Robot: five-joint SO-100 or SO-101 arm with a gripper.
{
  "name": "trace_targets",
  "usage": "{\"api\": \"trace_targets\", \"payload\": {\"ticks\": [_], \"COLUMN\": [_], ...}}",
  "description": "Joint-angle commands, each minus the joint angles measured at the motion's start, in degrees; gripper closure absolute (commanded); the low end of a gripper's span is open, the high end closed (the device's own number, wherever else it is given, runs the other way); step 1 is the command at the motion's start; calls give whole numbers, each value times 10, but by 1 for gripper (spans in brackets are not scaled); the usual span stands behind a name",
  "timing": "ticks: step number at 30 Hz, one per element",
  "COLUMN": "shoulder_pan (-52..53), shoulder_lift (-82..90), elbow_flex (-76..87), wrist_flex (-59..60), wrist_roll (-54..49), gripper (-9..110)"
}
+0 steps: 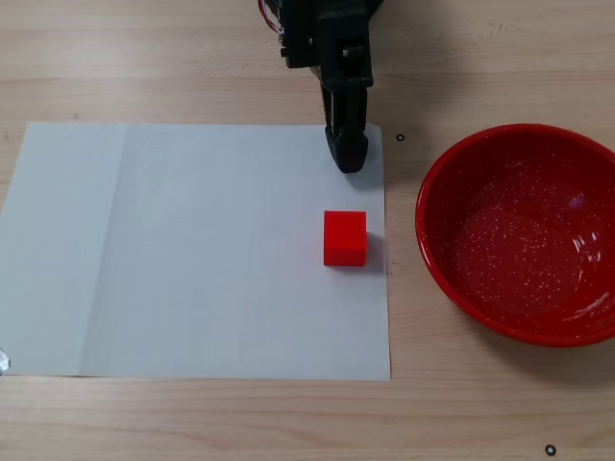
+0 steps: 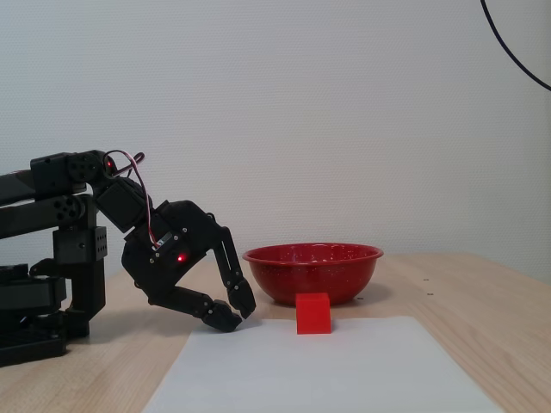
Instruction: Grasp the red cube and put it in the red bowl.
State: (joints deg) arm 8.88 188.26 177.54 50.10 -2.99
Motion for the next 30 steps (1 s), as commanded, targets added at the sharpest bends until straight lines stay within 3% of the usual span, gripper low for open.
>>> {"api": "trace_targets", "payload": {"ticks": [1, 30], "shoulder_pan": [-9, -12], "shoulder_lift": [-6, -11], "elbow_flex": [3, -4], "wrist_flex": [10, 18], "wrist_roll": [-9, -4], "gripper": [101, 101]}}
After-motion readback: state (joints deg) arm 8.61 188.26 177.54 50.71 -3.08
